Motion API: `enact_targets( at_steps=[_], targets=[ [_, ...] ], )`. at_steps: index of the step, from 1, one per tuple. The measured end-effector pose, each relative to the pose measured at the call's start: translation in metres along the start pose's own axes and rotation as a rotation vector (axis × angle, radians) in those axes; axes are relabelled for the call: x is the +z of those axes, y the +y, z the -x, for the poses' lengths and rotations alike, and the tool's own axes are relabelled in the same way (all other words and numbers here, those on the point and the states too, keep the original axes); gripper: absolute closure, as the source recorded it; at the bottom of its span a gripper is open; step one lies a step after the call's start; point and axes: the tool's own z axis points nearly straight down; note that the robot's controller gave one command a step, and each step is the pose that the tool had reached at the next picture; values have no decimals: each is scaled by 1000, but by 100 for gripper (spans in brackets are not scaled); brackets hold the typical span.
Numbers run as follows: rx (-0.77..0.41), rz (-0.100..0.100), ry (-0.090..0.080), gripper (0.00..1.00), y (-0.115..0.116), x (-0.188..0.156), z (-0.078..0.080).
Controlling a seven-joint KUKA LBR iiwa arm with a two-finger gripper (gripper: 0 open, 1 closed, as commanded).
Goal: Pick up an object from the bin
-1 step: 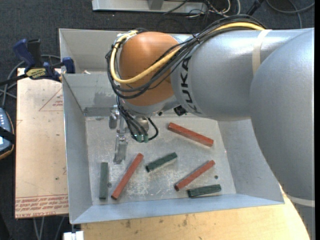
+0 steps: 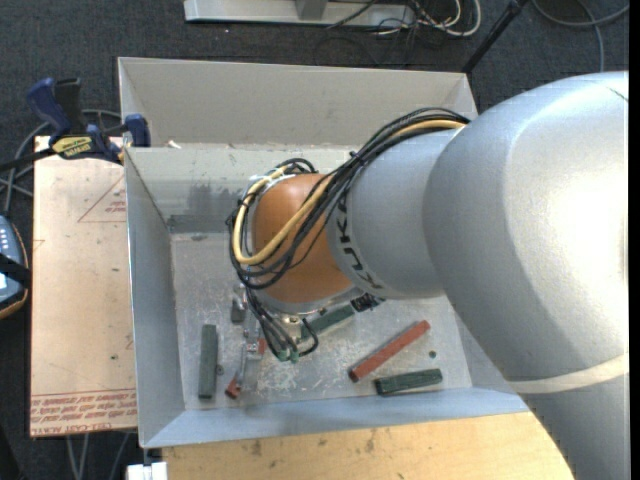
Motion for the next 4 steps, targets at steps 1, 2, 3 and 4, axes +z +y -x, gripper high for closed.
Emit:
enact_targets(
  at_steps=[1, 2, 3, 4],
  targets=[
    [-135, 0, -20, 0, -45, -102, 77],
    [-344, -3, -1, 0, -143, 0, 51],
    [-348, 0, -9, 100, -138, -5, 53],
    [-318, 0, -17, 100, -128, -133, 28]
  ],
)
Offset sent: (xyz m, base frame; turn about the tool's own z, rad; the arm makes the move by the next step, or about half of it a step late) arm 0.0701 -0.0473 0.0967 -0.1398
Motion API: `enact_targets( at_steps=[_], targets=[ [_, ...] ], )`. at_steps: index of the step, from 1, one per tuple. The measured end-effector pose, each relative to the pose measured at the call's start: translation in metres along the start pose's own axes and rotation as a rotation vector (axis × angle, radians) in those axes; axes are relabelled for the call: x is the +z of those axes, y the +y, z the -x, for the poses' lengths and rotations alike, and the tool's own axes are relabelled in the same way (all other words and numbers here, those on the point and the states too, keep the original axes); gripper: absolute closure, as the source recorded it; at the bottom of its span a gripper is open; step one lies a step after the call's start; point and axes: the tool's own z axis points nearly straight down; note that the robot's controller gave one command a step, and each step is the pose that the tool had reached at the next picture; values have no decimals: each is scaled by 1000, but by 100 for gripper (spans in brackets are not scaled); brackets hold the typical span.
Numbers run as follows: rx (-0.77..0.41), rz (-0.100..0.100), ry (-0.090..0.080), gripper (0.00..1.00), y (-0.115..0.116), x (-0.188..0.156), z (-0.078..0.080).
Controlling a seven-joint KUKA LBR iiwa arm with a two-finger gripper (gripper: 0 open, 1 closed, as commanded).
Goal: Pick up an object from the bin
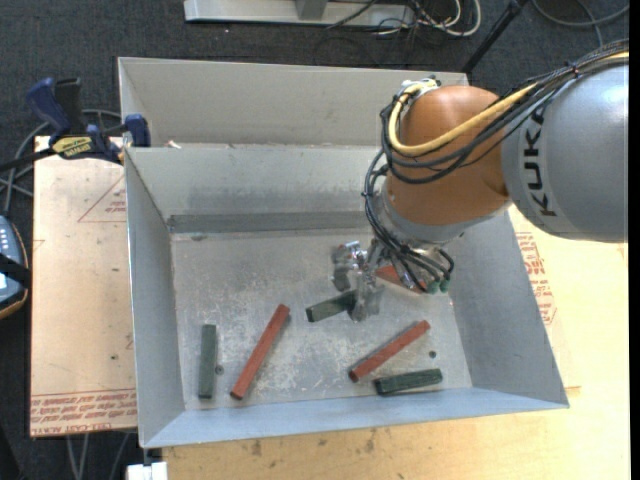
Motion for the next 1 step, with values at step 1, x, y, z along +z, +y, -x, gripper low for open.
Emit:
enact_targets(
  at_steps=[1],
  targets=[
    [-41, 0, 2, 100, -3, -42, -9]
  ],
)
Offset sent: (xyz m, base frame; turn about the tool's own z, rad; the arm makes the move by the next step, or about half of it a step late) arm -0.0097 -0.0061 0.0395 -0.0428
